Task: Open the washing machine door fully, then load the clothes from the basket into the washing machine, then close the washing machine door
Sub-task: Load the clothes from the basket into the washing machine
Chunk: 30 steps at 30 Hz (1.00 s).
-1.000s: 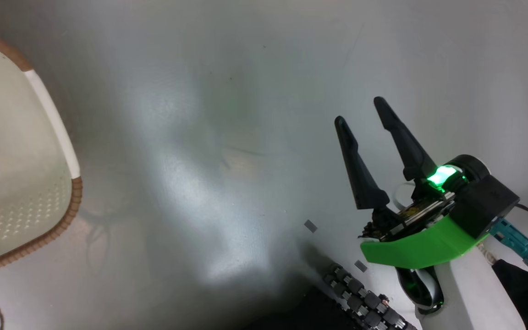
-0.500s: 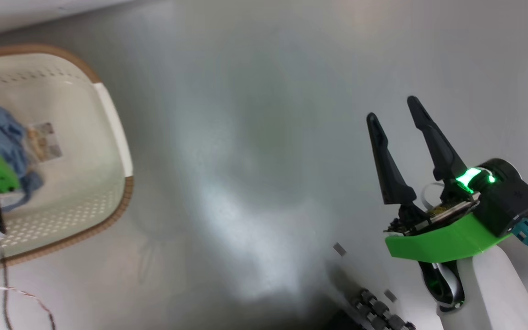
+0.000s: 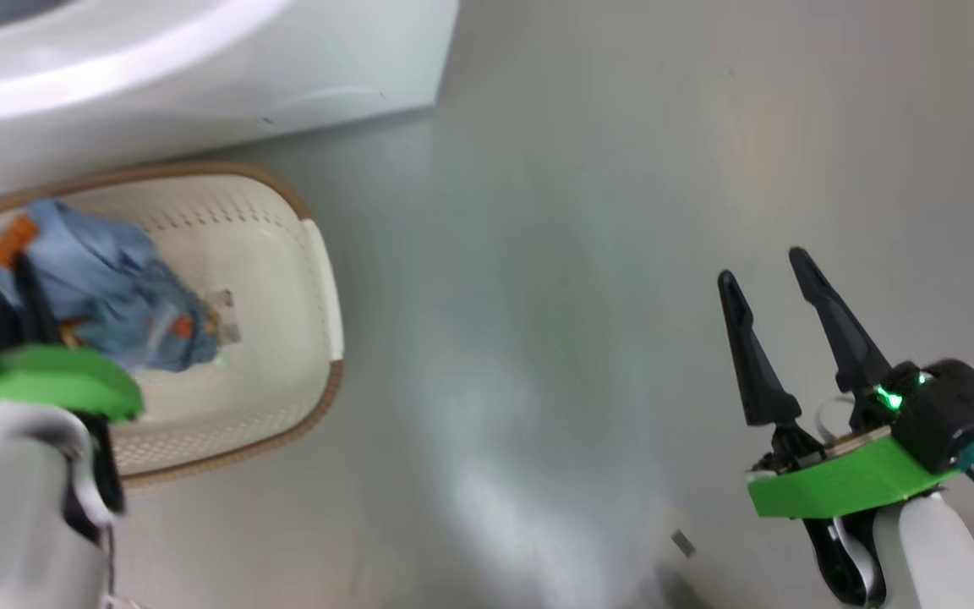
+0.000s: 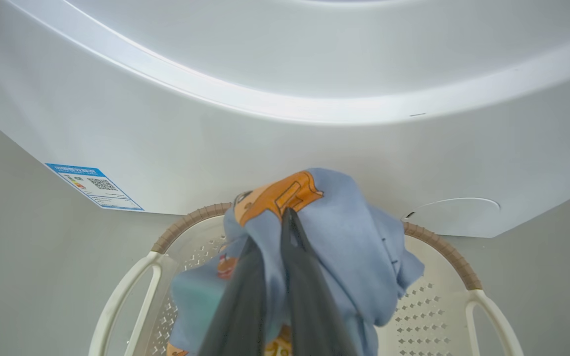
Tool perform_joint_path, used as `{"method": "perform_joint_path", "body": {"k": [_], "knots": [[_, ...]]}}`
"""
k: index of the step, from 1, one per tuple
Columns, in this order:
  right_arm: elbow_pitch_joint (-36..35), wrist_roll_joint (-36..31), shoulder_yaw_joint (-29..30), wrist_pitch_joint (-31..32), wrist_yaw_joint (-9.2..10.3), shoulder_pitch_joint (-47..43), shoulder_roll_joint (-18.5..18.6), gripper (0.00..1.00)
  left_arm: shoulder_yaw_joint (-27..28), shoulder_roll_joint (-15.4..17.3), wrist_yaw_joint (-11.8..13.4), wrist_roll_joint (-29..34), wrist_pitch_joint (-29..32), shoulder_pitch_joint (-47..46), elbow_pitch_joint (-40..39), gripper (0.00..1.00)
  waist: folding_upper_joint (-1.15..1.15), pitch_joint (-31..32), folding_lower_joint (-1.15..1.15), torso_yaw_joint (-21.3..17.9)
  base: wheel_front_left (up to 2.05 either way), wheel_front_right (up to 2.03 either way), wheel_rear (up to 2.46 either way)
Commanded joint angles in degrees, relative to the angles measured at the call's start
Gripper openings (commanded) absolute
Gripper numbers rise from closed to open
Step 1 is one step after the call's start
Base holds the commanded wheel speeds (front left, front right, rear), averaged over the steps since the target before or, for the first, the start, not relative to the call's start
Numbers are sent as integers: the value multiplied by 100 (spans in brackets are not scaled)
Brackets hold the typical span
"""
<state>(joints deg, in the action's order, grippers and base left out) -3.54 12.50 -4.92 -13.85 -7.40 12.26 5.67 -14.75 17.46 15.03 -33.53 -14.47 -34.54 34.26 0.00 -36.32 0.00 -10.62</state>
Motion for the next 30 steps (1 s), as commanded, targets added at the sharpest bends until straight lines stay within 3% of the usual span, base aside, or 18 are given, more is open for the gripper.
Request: {"method": "perform_joint_path", "body": {"k": [1, 10, 18, 30], "knots": [[-99, -66, -72, 38, -9, -253, 54, 100, 256, 116, 80, 184, -51, 372, -451, 0, 0, 624, 0, 425, 0, 0, 0], [-78, -151, 46, 276, -9, -651, 97, 100, 506, -265, 82, 912, -52, 1823, -2167, 0, 0, 1594, 0, 732, 0, 0, 0], [-172, -265, 232, 507, -9, -1032, 42, 100, 365, -333, -4, 1104, -52, 2604, -2641, 0, 0, 2265, 0, 891, 0, 0, 0], [-390, -417, 285, 840, -9, -1634, -89, 100, 158, -257, 105, 1127, 108, 3577, -3306, 0, 0, 3093, 0, 981, 0, 0, 0]]}}
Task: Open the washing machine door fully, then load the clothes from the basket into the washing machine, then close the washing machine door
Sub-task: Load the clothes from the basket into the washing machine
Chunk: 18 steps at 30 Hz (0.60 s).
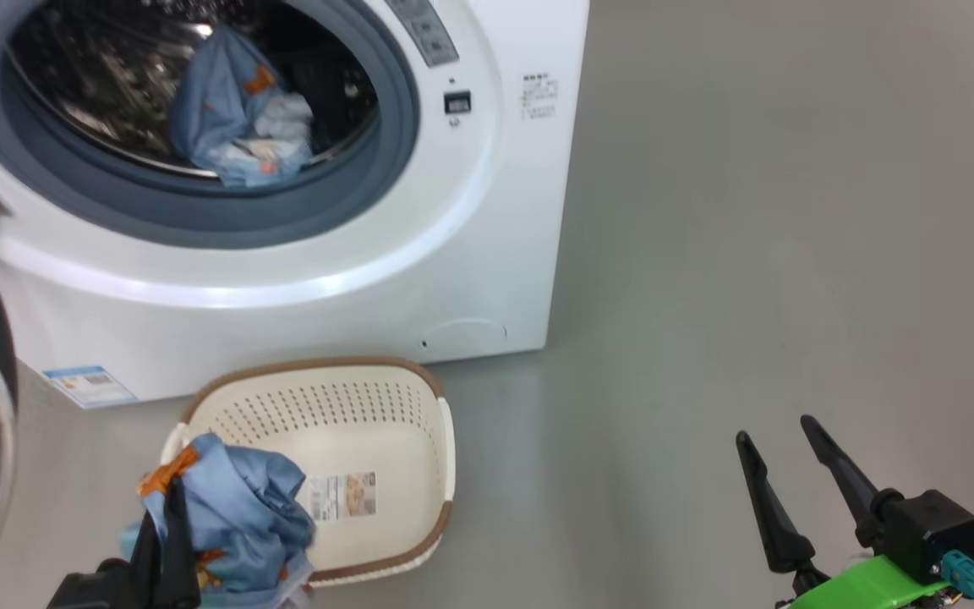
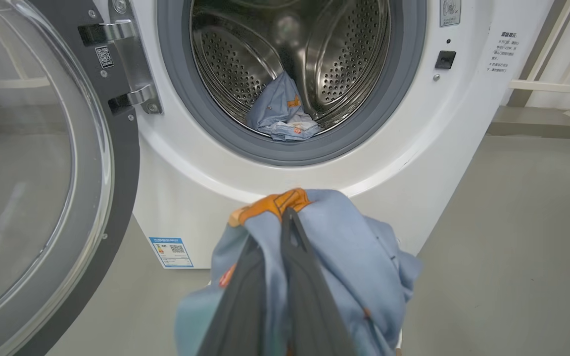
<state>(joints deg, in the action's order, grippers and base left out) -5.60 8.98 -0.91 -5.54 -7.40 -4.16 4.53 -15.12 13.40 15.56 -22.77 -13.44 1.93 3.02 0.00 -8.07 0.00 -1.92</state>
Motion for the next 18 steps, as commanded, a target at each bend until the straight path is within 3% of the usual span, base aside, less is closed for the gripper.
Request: {"method": "perform_joint_path", "body": {"k": [1, 18], "knots": [[-199, -72, -122, 25, -9, -22, 20, 100, 188, 165, 51, 53, 14, -39, -223, 0, 0, 302, 0, 112, 0, 0, 0], [-302, -99, -143, 123, -9, -287, -100, 100, 150, 260, 163, -11, 193, 333, -624, 0, 0, 635, 0, 113, 0, 0, 0]]}}
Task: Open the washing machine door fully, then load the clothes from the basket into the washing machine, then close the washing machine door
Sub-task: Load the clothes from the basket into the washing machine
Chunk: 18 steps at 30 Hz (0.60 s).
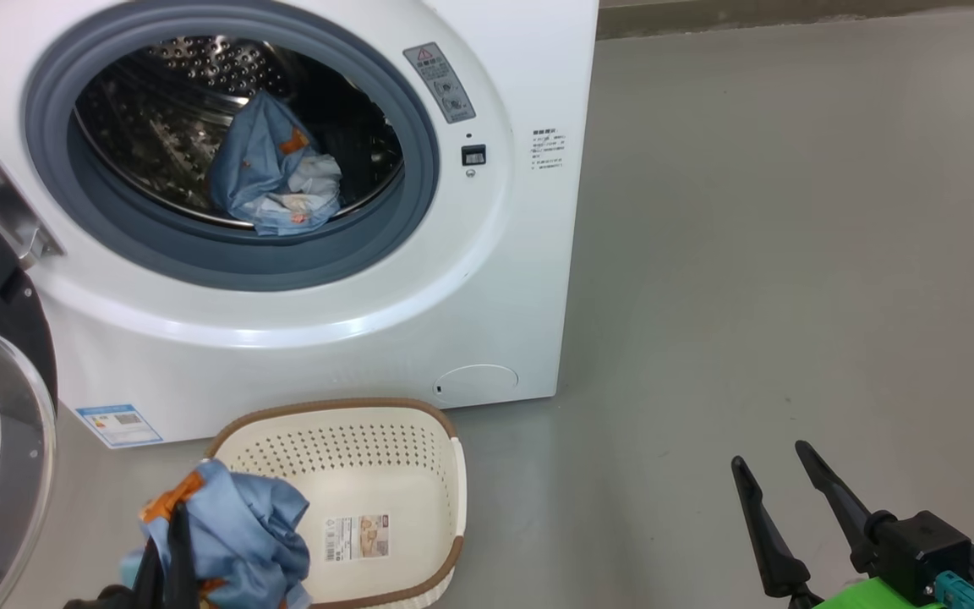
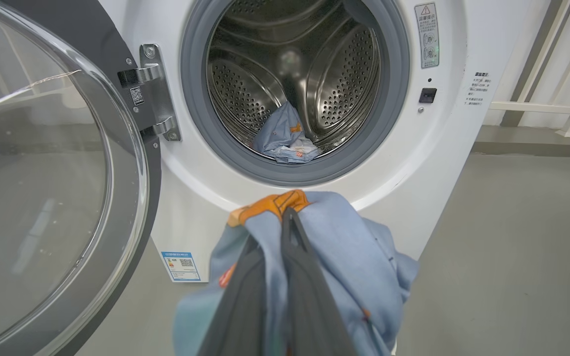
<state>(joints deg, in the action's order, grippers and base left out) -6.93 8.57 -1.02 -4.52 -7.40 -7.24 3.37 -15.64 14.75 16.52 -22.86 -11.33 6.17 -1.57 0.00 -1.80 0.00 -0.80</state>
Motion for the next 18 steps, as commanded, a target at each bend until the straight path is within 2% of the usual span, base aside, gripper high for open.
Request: {"method": "perform_joint_path", "body": {"k": [1, 18], "knots": [[-170, -60, -135, 23, -9, 18, 13, 100, 203, 126, 71, -9, -17, -84, -170, 0, 0, 12, 0, 1, 0, 0, 0], [-206, -96, -140, 41, -9, 26, -10, 100, 183, 83, 74, -96, -76, -128, -90, 0, 0, 6, 0, 30, 0, 0, 0]]}}
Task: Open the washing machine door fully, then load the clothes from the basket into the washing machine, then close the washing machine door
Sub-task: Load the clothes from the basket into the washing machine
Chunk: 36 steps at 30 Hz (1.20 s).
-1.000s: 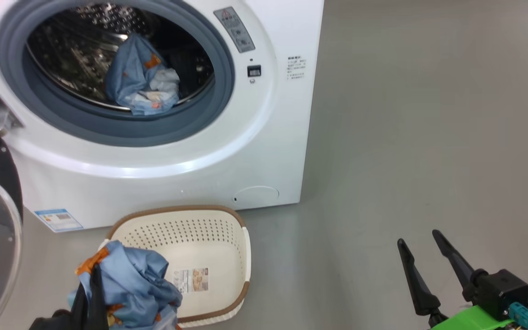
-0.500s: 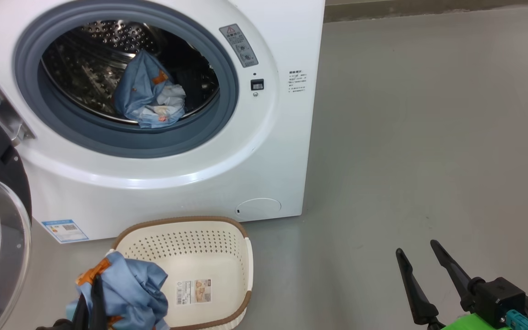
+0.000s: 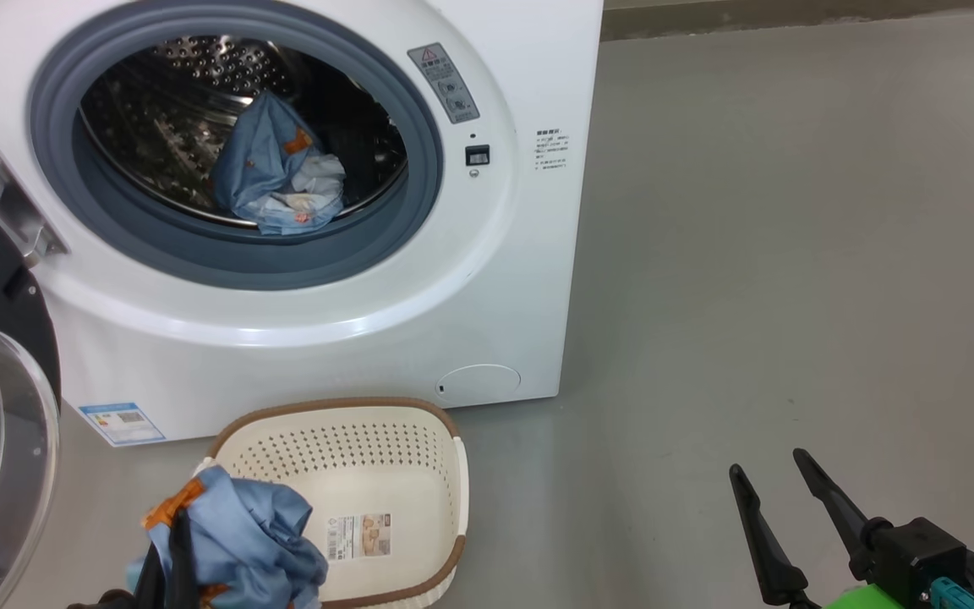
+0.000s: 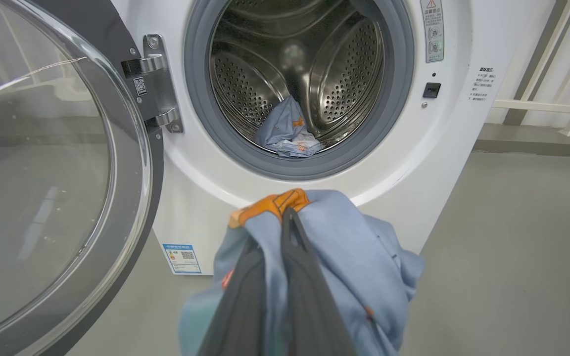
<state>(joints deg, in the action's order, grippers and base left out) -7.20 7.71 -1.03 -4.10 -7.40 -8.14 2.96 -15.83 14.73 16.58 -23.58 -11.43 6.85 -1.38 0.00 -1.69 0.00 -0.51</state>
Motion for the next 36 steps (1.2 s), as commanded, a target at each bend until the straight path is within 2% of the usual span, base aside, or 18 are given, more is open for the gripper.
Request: {"method": "perform_joint_path", "body": {"k": [1, 10, 16, 27, 33, 36], "knots": [[-185, -9, -143, 2, -9, 121, 29, 100, 201, 80, 66, -28, -74, -212, -95, 0, 0, -17, 0, 5, 0, 0, 0], [-265, 0, -222, -3, -9, 250, 35, 100, 187, -1, -9, -67, -142, -616, 169, 0, 0, -277, 0, 4, 0, 0, 0], [-364, 28, -317, -28, -9, 419, 59, 100, 186, -70, -203, -173, -168, -1236, 592, 0, 0, -656, 0, -96, 0, 0, 0], [-426, 132, -476, -204, -9, 963, 100, 100, 378, -64, -655, -448, -122, -3202, 1860, 0, 0, -1820, 0, -498, 0, 0, 0], [-260, 259, -642, -448, -9, 1346, 82, 100, 587, 153, -952, -676, 106, -4426, 2500, 0, 0, -2467, 0, -851, 0, 0, 0], [-172, 314, -705, -554, -9, 1473, 71, 100, 623, 292, -1018, -687, 238, -4806, 2677, 0, 0, -2659, 0, -972, 0, 0, 0]]}}
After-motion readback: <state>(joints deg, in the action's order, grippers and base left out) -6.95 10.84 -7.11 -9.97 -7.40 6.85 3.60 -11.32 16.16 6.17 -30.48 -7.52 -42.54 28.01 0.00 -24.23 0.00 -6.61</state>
